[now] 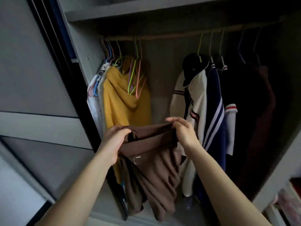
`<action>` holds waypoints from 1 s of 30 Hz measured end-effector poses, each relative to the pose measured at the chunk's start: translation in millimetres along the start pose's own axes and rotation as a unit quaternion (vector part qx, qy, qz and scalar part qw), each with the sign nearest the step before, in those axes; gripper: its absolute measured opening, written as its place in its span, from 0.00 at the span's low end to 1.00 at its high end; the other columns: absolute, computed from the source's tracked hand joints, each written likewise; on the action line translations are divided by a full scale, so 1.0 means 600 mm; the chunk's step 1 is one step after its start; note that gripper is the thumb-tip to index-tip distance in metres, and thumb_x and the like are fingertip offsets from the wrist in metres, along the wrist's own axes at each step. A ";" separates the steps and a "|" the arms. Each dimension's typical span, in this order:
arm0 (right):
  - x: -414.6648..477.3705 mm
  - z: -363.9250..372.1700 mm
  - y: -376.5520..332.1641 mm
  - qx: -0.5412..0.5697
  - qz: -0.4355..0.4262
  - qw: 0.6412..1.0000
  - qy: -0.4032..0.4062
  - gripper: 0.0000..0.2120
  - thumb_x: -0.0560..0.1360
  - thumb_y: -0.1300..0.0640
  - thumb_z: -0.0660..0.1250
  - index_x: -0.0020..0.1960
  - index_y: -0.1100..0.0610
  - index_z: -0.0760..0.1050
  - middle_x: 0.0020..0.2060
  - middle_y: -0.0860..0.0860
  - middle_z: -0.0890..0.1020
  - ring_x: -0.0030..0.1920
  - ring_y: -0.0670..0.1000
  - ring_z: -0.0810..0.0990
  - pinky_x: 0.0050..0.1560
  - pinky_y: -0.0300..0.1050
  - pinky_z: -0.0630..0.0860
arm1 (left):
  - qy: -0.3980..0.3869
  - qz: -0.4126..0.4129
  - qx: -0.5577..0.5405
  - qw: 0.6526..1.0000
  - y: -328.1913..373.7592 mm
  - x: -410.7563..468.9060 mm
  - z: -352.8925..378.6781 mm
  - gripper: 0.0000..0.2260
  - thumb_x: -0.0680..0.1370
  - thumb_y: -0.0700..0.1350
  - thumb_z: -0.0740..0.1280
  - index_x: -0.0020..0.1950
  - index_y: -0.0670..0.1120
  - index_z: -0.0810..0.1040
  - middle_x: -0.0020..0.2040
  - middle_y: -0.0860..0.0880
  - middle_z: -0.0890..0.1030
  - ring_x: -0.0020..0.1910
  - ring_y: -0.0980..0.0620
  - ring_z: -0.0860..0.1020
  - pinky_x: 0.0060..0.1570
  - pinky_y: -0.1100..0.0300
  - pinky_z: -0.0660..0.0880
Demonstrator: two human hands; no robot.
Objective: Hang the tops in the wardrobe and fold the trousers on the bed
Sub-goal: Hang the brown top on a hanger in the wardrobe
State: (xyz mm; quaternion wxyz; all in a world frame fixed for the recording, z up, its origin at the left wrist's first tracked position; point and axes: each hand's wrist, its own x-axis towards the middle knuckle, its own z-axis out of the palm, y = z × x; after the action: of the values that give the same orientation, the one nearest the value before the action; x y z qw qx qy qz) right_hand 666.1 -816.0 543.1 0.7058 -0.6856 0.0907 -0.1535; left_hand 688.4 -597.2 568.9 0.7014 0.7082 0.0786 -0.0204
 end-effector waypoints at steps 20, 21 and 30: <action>0.310 0.295 -0.078 -0.246 -0.110 0.950 0.156 0.19 0.82 0.43 0.59 0.61 0.56 0.76 0.47 0.50 0.82 0.47 0.49 0.79 0.47 0.43 0.71 | -0.128 0.071 -0.041 0.988 0.027 0.358 -0.060 0.08 0.73 0.38 0.71 0.39 0.49 0.75 0.30 0.52 0.80 0.30 0.56 0.77 0.29 0.64 0.73; 0.318 0.297 -0.079 -0.245 -0.119 0.949 0.160 0.15 0.82 0.46 0.58 0.54 0.55 0.77 0.41 0.48 0.81 0.42 0.48 0.78 0.44 0.42 0.69 | -0.139 0.076 -0.032 0.987 0.024 0.362 -0.060 0.08 0.73 0.37 0.70 0.41 0.49 0.75 0.31 0.52 0.81 0.31 0.55 0.78 0.29 0.64 0.73; 0.250 0.236 -0.051 -0.134 -0.226 0.934 0.241 0.15 0.82 0.43 0.57 0.44 0.47 0.77 0.33 0.43 0.78 0.36 0.43 0.76 0.38 0.39 0.72 | -0.141 0.214 0.098 0.962 0.014 0.370 -0.056 0.12 0.70 0.36 0.69 0.45 0.51 0.72 0.38 0.47 0.80 0.33 0.53 0.75 0.33 0.61 0.71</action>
State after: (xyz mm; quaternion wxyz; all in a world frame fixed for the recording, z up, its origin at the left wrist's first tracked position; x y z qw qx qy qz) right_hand 851.8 -734.5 591.8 0.5106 -0.7189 0.1208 -0.4560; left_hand 905.9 -545.5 547.0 0.6204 0.7638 -0.1766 0.0227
